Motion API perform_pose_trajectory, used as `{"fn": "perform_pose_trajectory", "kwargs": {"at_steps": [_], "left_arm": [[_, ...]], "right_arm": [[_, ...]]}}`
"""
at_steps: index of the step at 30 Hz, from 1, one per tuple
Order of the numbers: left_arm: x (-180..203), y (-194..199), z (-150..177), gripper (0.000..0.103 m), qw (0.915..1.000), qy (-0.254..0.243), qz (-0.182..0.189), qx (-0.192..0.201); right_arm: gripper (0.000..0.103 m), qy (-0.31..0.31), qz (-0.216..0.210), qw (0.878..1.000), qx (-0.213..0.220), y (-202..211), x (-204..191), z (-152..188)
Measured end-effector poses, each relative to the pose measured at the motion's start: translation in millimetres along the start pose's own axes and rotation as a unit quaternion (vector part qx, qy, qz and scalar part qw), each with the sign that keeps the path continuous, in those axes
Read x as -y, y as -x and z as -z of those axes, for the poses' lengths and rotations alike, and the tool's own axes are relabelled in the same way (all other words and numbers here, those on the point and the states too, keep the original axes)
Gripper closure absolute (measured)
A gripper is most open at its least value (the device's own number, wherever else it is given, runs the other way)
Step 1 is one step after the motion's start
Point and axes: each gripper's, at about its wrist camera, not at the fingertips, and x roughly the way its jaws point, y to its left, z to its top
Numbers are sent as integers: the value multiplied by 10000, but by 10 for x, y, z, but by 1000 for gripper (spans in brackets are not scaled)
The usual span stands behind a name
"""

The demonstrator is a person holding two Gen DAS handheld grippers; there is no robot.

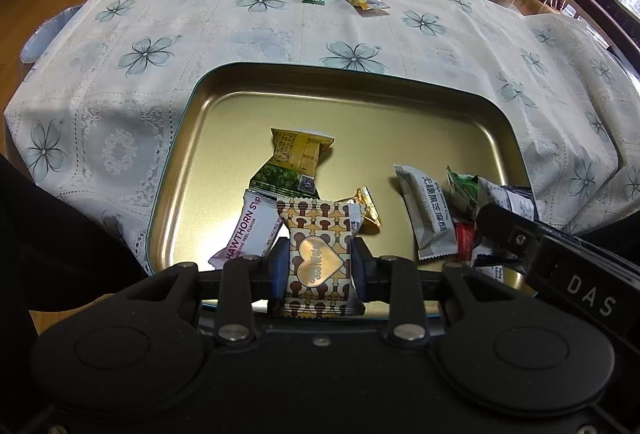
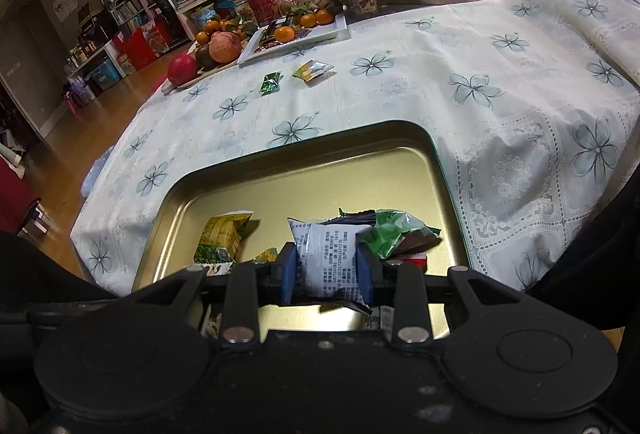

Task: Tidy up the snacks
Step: 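Open the right tool to drop the white packet while the left drops the heart packet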

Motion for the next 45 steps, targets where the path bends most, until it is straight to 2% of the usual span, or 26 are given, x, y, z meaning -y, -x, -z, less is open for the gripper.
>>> {"fn": "perform_pose_trajectory", "kwargs": {"at_steps": [13, 17, 27, 37, 45], "left_arm": [[-37, 9, -19, 62, 9999, 116, -11, -1], [-37, 7, -26, 61, 9998, 125, 143, -66], [56, 85, 3, 60, 9995, -94, -106, 275], [-8, 80, -21, 60, 9993, 101, -182, 298], [9, 85, -18, 60, 9991, 63, -249, 322]], "right_arm": [[70, 75, -23, 9999, -129, -26, -4, 4], [70, 128, -45, 9998, -147, -30, -18, 8], [69, 234, -112, 9993, -266, -57, -47, 21], [68, 227, -157, 9992, -283, -53, -50, 21], [68, 205, -114, 9994, -270, -56, -58, 25]]}}
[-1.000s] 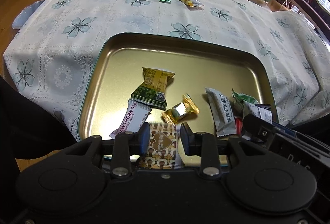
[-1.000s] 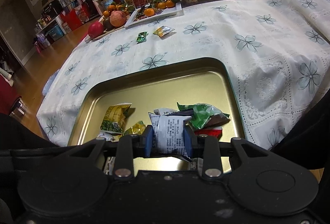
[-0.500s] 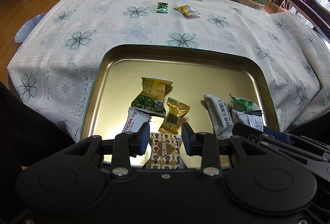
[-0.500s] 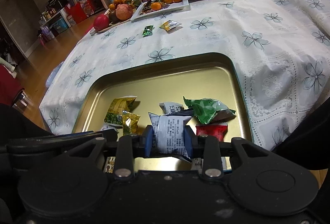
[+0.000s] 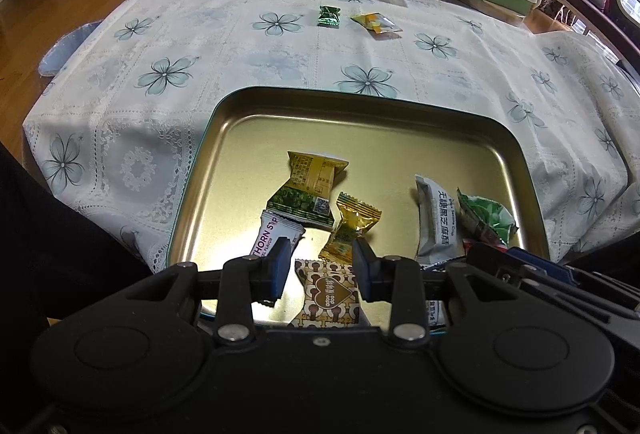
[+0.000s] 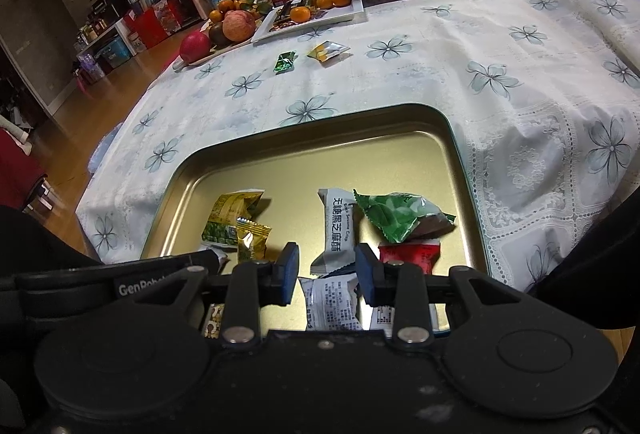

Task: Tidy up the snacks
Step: 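Open the right tool to drop the white packet while the left drops the heart packet, then raise both tools and move them back toward the remaining snacks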

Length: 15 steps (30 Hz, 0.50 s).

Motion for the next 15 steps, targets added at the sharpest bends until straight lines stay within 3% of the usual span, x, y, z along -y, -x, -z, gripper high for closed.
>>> {"fn": "perform_pose_trajectory", "kwargs": {"at_steps": [15], "left_arm": [[-93, 24, -47, 60, 9992, 269, -277, 73]], "right_arm": [[68, 60, 79, 9999, 22, -7, -40, -1]]}}
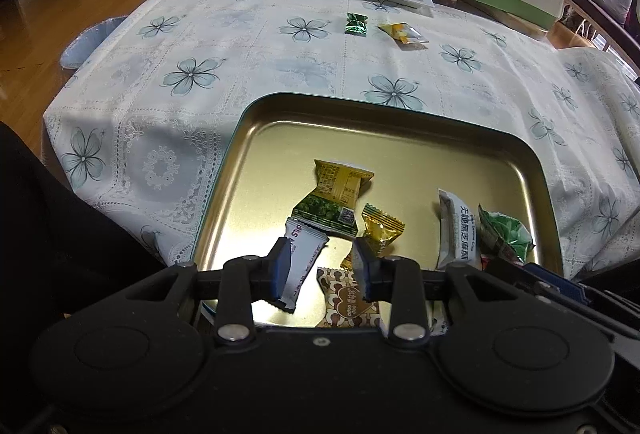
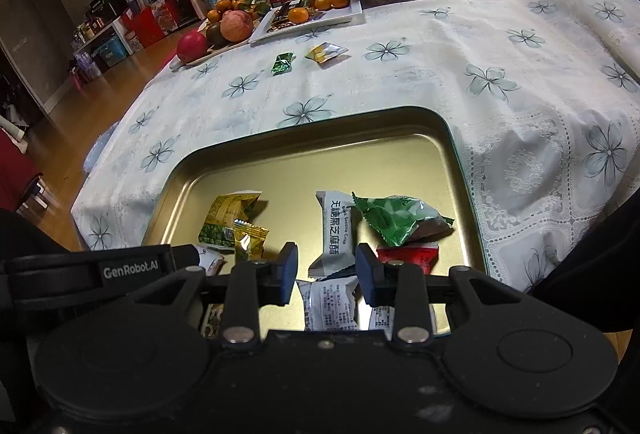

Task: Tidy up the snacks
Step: 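Raise both tools and move them back toward the remaining snacks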

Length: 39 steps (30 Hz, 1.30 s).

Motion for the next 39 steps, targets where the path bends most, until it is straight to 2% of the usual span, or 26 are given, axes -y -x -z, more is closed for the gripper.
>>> {"fn": "perform_pose_trajectory", "kwargs": {"at_steps": [9, 17, 24, 27, 33, 39], "left_arm": [[-87, 1, -62, 60, 9996, 248, -129, 6], [-187, -56, -132, 60, 9981, 523, -300, -133], [-162, -68, -205, 60, 9981, 408, -422, -178], [-146, -71, -282, 60, 9984, 371, -364, -202], [-87, -72, -590, 60, 9994, 87, -324, -100], [-52, -150, -1160, 60, 9997, -113, -202, 126]], "right_arm": [[67, 186, -46, 9998, -53, -44, -89, 5], [67, 83, -61, 9997, -236, -131, -84, -17], [67, -8, -52, 9990, -450, -226, -91, -50], [67, 8, -55, 9988, -490, -258, -101, -104], [67, 87, -110, 9987, -480, -320, -113, -370], [65, 478, -60, 9984, -300, -443, -140, -857]]}}
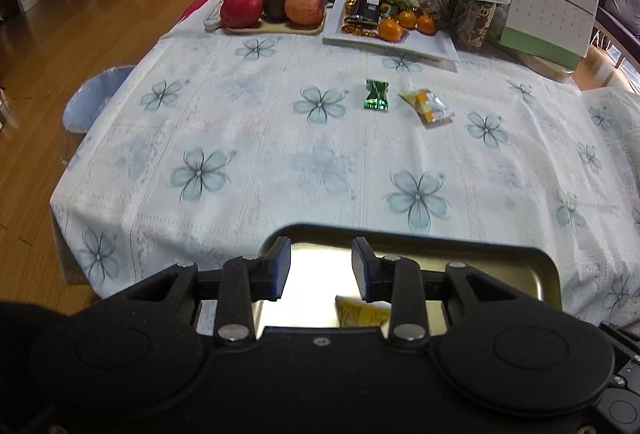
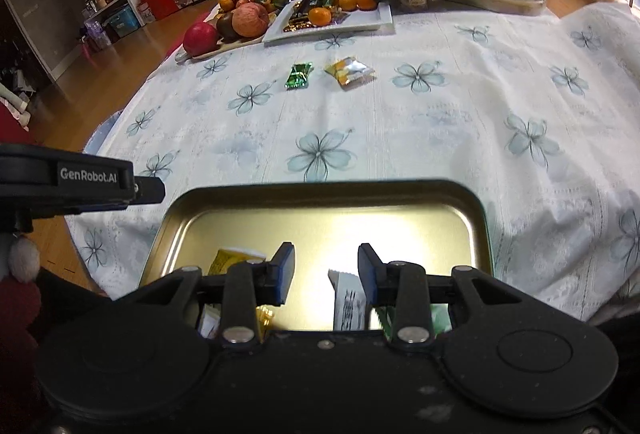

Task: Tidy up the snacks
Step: 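Raise both tools and move them back toward the remaining snacks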

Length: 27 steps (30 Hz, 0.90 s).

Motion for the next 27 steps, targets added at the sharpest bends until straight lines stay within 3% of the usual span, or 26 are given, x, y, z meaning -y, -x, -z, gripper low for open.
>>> {"fn": "perform_pose_trajectory", "kwargs": {"at_steps": [8, 13, 17, 20, 23, 27], "left_arm": [[17, -329, -850, 60, 9996, -203, -78, 180], [14, -545, -1218, 60, 9993, -238, -127, 269], [-19, -748, -1305, 60, 9997, -137, -84, 170], [-44, -908, -1310, 60, 9999, -76, -38, -112], [-89, -997, -1339, 61, 9992, 67, 149, -360], [-167, -1031, -1400, 61, 9986, 275, 169, -412]], "right_arm": [[60, 372, 179, 9990, 193, -347, 97, -928], [60, 882, 505, 9943, 318, -733, 91, -1440], [60, 1044, 559, 9928, 171, -1113, 85, -1775], [55, 1063, 520, 9930, 29, -1440, 71, -1987], [55, 1074, 550, 9927, -17, -1718, 55, -2104], [55, 775, 487, 9957, -164, -2093, 115, -2195]]}}
